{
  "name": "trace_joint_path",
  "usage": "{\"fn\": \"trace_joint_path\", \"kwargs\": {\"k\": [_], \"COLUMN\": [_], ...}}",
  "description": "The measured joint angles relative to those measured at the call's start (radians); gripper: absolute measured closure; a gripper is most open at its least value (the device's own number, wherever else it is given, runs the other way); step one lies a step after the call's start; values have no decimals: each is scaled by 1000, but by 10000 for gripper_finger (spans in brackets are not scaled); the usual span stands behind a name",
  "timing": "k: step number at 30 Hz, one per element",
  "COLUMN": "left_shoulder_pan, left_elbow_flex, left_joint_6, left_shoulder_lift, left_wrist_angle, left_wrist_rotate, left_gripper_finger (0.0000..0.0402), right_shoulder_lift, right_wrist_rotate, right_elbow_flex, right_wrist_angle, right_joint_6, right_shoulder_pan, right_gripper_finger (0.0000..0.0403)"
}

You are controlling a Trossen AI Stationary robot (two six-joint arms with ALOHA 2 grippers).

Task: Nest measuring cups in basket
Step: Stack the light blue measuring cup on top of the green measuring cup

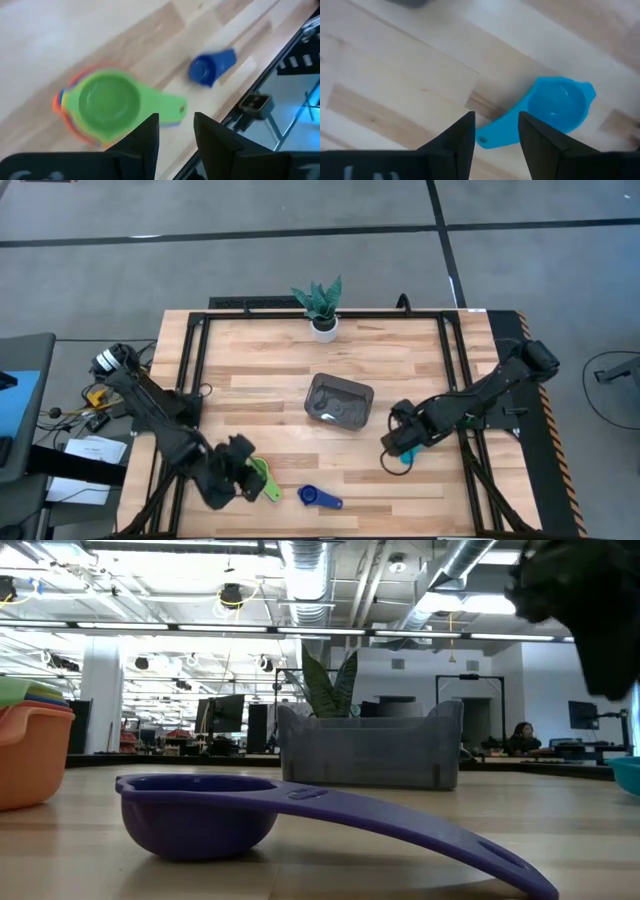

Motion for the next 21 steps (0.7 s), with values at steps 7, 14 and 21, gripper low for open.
{"fn": "trace_joint_path", "kwargs": {"k": [7, 14, 21], "left_shoulder_pan": [129, 202, 233], "left_elbow_flex": [10, 10, 10], "left_joint_6": [177, 265, 285], "left_shoulder_lift": [-54, -61, -61], "left_wrist_angle": [13, 16, 20], "left_wrist_rotate": [-8, 24, 46], "left_gripper_finger": [292, 292, 292], "right_shoulder_lift": [-138, -201, -182], "right_wrist_rotate": [-1, -4, -5], "right_elbow_flex": [-161, -331, -350], "right_wrist_angle": [6, 106, 86], "right_joint_6": [137, 243, 259], "right_shoulder_pan": [38, 33, 35], "right_gripper_finger": [233, 234, 232]}}
